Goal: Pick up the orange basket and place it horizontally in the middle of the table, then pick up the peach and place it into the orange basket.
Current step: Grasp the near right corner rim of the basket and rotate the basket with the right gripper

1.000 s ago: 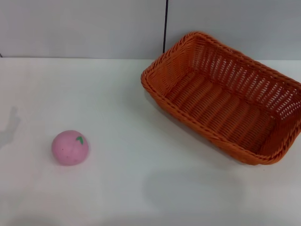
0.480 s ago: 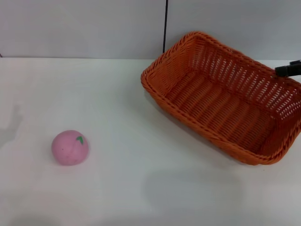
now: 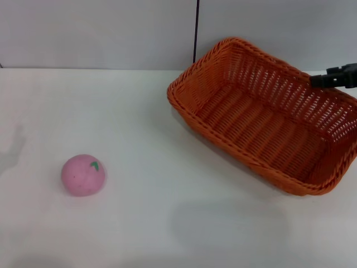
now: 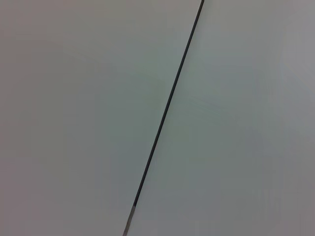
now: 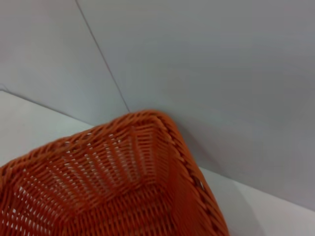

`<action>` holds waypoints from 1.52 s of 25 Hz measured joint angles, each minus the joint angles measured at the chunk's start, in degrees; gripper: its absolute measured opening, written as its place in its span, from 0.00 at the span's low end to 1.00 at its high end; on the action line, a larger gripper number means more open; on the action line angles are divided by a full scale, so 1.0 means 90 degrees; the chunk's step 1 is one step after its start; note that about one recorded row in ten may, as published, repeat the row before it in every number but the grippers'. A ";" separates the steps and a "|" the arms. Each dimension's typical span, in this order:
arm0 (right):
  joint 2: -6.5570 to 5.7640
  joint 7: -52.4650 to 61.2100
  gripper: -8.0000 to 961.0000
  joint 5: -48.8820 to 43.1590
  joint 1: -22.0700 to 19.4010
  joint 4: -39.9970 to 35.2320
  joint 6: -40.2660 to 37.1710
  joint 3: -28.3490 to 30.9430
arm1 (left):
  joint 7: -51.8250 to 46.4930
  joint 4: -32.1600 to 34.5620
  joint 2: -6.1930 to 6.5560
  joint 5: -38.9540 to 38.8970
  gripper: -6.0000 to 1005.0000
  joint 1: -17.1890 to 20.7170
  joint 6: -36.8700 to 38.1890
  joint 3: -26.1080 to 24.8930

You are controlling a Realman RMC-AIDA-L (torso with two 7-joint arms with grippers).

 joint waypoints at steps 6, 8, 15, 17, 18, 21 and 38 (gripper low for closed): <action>0.0006 -0.0405 0.66 0.0283 0.0035 0.0587 0.0368 0.0008 | 0.0000 -0.0008 -0.0001 0.0000 0.76 0.0005 0.0000 0.0000; 0.0026 -0.0425 0.66 0.0298 0.0042 0.0654 0.0442 -0.0008 | 0.0000 -0.0013 -0.0001 0.0000 0.76 0.0004 0.0000 -0.0001; 0.0076 -0.0425 0.66 0.0270 0.0039 0.0744 0.0540 -0.0052 | 0.0000 -0.0013 -0.0001 0.0000 0.75 -0.0020 0.0007 -0.0010; 0.0079 -0.0415 0.65 0.0265 0.0022 0.0745 0.0564 -0.0108 | 0.0000 -0.0001 0.0004 0.0000 0.75 -0.0020 0.0011 -0.0022; 0.0081 -0.0408 0.65 0.0265 0.0017 0.0746 0.0570 -0.0139 | 0.0000 -0.0001 0.0004 0.0000 0.75 -0.0020 0.0011 -0.0022; 0.0080 -0.0387 0.65 0.0262 0.0008 0.0747 0.0575 -0.0185 | 0.0000 -0.0001 0.0007 -0.0001 0.75 -0.0019 0.0011 -0.0029; 0.0275 -0.0885 0.18 0.0262 -0.0090 0.0236 0.0281 -0.0266 | 0.0000 0.0021 0.0009 -0.0001 0.74 -0.0019 0.0011 -0.0049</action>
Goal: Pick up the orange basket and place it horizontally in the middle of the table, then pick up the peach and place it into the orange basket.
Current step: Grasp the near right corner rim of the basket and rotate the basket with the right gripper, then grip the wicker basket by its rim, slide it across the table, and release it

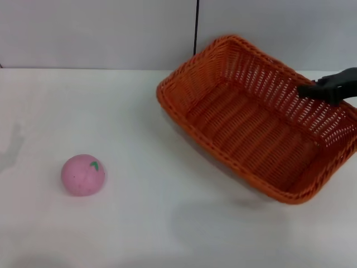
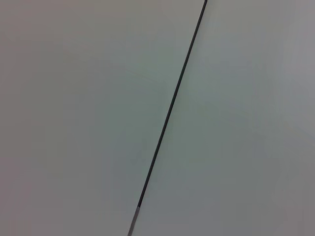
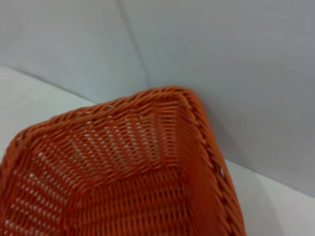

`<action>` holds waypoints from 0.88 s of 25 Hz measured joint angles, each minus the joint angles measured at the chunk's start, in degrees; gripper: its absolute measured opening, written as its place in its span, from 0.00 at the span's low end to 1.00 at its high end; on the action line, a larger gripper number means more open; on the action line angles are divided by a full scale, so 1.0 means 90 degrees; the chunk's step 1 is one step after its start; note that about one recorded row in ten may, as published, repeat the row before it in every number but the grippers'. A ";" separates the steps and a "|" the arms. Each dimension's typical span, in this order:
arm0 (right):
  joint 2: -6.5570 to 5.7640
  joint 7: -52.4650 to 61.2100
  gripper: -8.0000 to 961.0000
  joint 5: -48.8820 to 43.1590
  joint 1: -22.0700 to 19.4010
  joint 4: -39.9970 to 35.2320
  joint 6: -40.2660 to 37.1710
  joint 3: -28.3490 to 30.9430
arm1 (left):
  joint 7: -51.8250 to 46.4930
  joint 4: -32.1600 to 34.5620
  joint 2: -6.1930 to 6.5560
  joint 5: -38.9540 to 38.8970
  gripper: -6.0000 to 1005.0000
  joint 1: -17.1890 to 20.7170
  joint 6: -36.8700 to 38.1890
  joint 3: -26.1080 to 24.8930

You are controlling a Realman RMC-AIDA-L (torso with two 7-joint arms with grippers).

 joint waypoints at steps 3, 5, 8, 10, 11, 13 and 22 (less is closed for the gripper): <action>0.0204 -0.0612 0.18 0.0019 -0.0160 -0.0648 -0.0540 0.0000 | 0.0000 0.0007 0.0001 -0.0006 0.73 0.0010 -0.0001 -0.0001; 0.0355 -0.1032 0.18 0.0028 -0.0277 -0.1191 -0.0911 -0.0004 | 0.0017 0.0007 0.0007 -0.0004 0.73 0.0042 -0.0018 -0.0001; 0.0448 -0.1415 0.18 0.0069 -0.0362 -0.1792 -0.1410 -0.0009 | 0.0045 0.0033 0.0011 0.0001 0.73 0.0121 -0.0161 0.0000; 0.0422 -0.1775 0.18 0.0160 -0.0360 -0.1987 -0.1833 -0.0010 | 0.0045 0.0034 0.0008 0.0001 0.73 0.0156 -0.0230 -0.0001; 0.0394 -0.1961 0.18 0.0204 -0.0343 -0.2025 -0.1988 -0.0010 | 0.0053 0.0034 0.0003 0.0001 0.73 0.0193 -0.0301 0.0000; 0.0327 -0.2379 0.18 0.0329 -0.0284 -0.2040 -0.2288 -0.0010 | 0.0064 0.0034 0.0001 0.0001 0.73 0.0226 -0.0354 0.0008; 0.0096 -0.3476 0.17 0.0409 -0.0141 -0.1902 -0.2817 -0.0626 | 0.0069 0.0040 -0.0059 0.0011 0.72 0.0406 -0.0826 0.0279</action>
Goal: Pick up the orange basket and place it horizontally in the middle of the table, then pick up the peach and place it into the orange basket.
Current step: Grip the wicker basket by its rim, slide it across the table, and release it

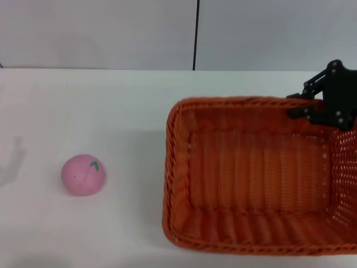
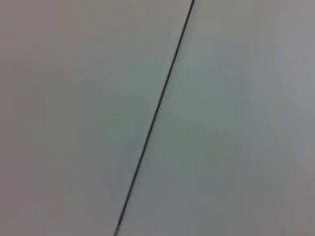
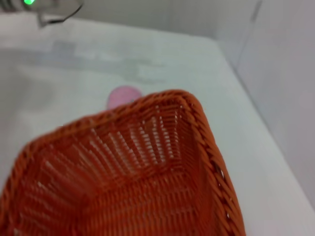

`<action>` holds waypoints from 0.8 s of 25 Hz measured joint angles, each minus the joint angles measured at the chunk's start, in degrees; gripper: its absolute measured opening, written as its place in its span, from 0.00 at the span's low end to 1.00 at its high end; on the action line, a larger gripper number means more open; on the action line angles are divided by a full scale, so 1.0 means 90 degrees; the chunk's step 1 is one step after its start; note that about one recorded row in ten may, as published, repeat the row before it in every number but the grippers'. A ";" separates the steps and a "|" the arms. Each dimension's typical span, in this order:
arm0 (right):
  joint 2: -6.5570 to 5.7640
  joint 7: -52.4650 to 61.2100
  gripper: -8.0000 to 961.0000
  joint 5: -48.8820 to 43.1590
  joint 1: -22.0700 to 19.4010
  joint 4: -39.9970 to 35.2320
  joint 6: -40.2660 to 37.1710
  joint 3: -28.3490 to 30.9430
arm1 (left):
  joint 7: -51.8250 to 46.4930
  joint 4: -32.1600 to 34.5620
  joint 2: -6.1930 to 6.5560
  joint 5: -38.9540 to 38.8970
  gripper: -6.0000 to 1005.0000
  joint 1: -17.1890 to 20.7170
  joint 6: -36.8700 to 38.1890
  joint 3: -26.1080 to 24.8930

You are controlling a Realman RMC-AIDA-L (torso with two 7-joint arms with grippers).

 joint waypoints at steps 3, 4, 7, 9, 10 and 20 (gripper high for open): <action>-0.0013 -0.0262 0.18 -0.0006 0.0003 0.0009 0.0064 -0.0087 | -0.0003 -0.0045 -0.0014 0.0000 0.72 0.0070 -0.0097 0.0182; 0.0000 -0.0447 0.18 -0.0008 -0.0007 -0.0020 0.0129 -0.0092 | -0.0010 -0.0070 -0.0015 0.0000 0.72 0.0100 -0.0108 0.0239; 0.0014 -0.0635 0.17 -0.0009 -0.0016 -0.0054 0.0221 -0.0094 | -0.0038 -0.0108 -0.0015 -0.0001 0.72 0.0167 -0.0154 0.0364; 0.0021 -0.0885 0.17 0.0011 -0.0020 -0.0058 0.0373 -0.0092 | -0.0051 -0.0119 -0.0019 -0.0001 0.72 0.0210 -0.0209 0.0447; 0.0021 -0.0885 0.18 0.0011 -0.0020 -0.0058 0.0373 -0.0092 | -0.0053 -0.0130 -0.0021 -0.0002 0.72 0.0234 -0.0236 0.0503; 0.0126 -0.1669 0.19 0.0146 0.0099 0.0555 0.1092 -0.0040 | -0.0061 -0.0285 -0.0022 -0.0002 0.71 0.0450 -0.0270 0.0852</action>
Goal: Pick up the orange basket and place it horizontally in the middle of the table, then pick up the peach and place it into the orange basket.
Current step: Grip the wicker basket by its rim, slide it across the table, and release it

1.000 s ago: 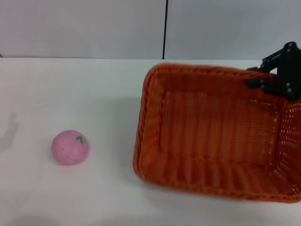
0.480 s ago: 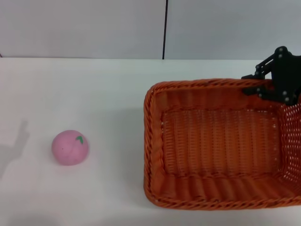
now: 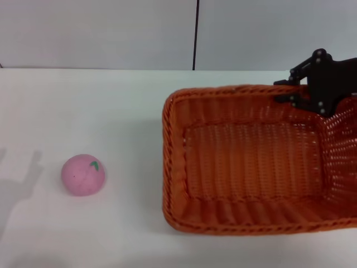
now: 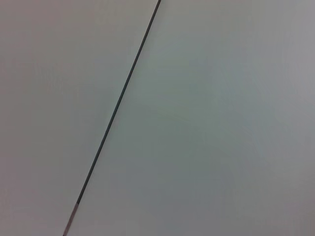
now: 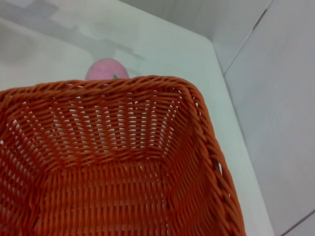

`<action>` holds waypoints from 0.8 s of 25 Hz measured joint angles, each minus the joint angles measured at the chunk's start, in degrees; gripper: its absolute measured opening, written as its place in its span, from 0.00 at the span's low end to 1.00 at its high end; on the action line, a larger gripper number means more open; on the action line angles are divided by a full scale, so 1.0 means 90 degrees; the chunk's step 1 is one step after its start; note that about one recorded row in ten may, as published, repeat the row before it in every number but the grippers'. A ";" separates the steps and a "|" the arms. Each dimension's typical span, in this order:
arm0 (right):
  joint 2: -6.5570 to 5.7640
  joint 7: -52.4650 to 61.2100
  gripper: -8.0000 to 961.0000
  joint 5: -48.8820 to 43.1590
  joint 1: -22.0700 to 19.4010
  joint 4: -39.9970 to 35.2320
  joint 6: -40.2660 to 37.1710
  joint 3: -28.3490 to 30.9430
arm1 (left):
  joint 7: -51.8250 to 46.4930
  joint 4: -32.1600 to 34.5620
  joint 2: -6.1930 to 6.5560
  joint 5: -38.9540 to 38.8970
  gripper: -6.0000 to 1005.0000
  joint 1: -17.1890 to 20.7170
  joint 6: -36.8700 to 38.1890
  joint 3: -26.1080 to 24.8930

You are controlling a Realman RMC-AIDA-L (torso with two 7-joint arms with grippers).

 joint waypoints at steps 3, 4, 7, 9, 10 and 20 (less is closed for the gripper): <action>0.0038 -0.0169 0.20 0.0189 -0.0002 0.0086 0.0201 -0.0034 | -0.0015 -0.0007 0.0002 0.0001 0.71 0.0056 -0.0002 0.0080; 0.0047 -0.0254 0.20 0.0258 -0.0003 0.0135 0.0288 -0.0047 | -0.0015 -0.0007 0.0003 0.0001 0.71 0.0079 -0.0005 0.0100; 0.0048 -0.0319 0.21 0.0295 0.0011 0.0195 0.0359 -0.0052 | -0.0016 -0.0023 0.0003 0.0000 0.70 0.0103 -0.0008 0.0105; 0.0050 -0.0424 0.21 0.0319 0.0061 0.0289 0.0409 -0.0058 | -0.0017 -0.0053 0.0003 0.0000 0.70 0.0125 -0.0009 0.0115; 0.0050 -0.0424 0.21 0.0319 0.0061 0.0289 0.0409 -0.0058 | -0.0018 -0.0060 0.0003 0.0000 0.70 0.0129 -0.0009 0.0132; 0.0064 -0.0527 0.27 0.0343 0.0126 0.0560 0.0846 -0.0392 | -0.0018 -0.0063 0.0003 0.0001 0.70 0.0063 0.0023 0.0185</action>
